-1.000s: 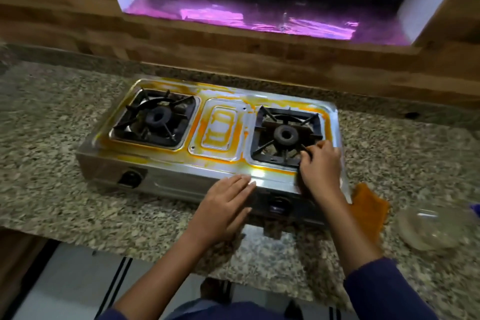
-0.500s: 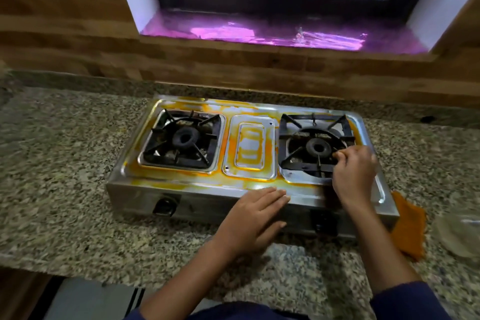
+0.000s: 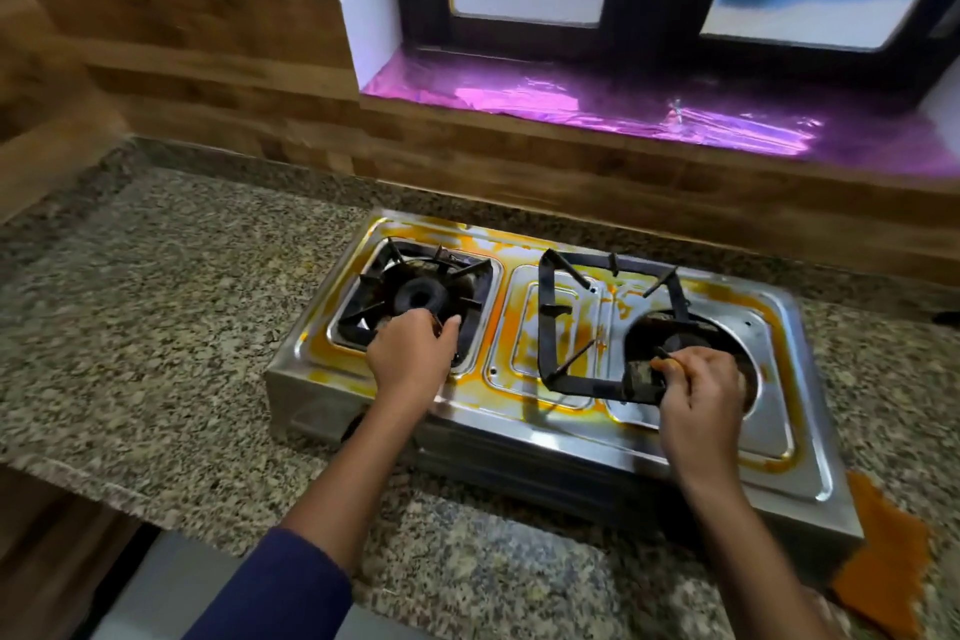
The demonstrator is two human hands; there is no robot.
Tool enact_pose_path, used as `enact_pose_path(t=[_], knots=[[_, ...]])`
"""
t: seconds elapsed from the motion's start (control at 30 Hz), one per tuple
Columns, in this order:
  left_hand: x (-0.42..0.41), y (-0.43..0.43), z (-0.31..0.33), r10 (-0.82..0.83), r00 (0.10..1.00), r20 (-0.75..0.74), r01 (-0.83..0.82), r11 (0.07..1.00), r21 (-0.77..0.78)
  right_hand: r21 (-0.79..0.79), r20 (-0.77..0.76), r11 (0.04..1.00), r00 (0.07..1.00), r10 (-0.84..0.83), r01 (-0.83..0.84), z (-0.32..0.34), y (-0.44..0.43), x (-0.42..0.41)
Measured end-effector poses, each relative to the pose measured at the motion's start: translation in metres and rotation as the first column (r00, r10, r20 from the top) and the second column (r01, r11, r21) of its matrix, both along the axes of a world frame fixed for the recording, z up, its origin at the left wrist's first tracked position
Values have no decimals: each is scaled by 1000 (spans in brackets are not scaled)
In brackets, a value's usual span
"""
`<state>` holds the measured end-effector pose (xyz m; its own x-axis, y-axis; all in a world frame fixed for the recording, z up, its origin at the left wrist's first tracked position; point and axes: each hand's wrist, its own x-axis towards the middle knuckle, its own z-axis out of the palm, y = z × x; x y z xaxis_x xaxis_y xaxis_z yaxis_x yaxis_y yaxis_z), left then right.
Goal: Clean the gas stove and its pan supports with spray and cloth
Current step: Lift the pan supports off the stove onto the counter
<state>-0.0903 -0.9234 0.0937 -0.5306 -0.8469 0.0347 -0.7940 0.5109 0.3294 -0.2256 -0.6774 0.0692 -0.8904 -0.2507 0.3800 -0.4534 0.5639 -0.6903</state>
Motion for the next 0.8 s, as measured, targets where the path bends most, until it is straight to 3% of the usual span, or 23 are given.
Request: enact_pose_path(t=[0.23, 0.43, 0.8], knots=[[-26, -11, 8, 111, 975, 190, -130, 987, 92, 11, 35, 999, 999, 34, -34, 0, 0, -6], [-29, -2, -3, 172, 977, 124, -177, 984, 31, 18, 28, 999, 999, 33, -34, 1, -1, -7], [4, -35, 45, 173, 985, 17, -172, 985, -29, -50, 26, 991, 991, 129, -128, 9, -50, 13]])
